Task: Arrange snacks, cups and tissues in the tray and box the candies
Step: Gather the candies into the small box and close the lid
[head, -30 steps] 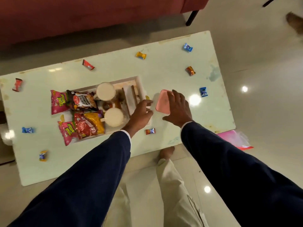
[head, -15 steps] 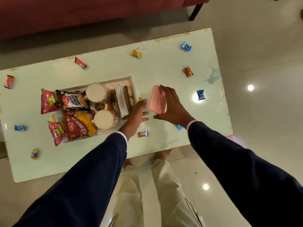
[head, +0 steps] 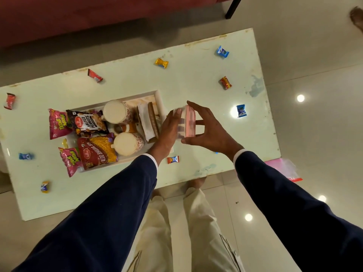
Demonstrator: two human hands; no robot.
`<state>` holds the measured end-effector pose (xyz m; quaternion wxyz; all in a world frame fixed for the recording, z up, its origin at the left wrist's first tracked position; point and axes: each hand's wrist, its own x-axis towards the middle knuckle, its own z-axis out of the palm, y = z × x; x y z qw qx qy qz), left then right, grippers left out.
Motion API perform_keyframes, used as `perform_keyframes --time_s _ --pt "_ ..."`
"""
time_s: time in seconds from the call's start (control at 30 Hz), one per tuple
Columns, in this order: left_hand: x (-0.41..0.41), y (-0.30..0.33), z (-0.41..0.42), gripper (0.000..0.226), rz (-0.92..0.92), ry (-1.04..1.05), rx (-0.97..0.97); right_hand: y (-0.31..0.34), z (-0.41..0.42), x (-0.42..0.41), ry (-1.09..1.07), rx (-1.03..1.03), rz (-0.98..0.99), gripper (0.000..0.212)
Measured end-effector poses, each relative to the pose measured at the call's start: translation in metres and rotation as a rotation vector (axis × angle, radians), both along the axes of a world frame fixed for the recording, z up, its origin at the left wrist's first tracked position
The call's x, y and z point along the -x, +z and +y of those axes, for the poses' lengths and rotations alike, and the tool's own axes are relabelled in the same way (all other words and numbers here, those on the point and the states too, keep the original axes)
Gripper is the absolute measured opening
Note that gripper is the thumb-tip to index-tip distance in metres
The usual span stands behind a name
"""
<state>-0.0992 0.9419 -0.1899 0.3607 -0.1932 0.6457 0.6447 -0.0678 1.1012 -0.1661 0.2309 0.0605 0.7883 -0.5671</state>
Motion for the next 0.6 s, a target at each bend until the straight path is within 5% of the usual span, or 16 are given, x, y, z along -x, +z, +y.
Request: perform_keyframes --time_s 0.27,0.4,0.5,0.6 --pt "0.003 -0.014 -0.023 0.06 -0.041 0.016 -0.16 0.009 0.019 0.007 0.007 0.22 -0.126 0.093" --pt "0.003 -0.013 -0.021 0.09 -0.125 0.049 -0.198 0.005 0.025 0.007 -0.263 0.384 -0.309 0.065" --pt "0.005 -0.014 -0.014 0.099 -0.173 0.127 -0.249 -0.015 0.026 0.009 -0.478 0.173 -0.299 0.039" --pt "0.005 -0.015 -0.01 0.058 -0.192 0.178 -0.245 -0.043 0.032 0.011 -0.657 -0.059 -0.356 0.031"
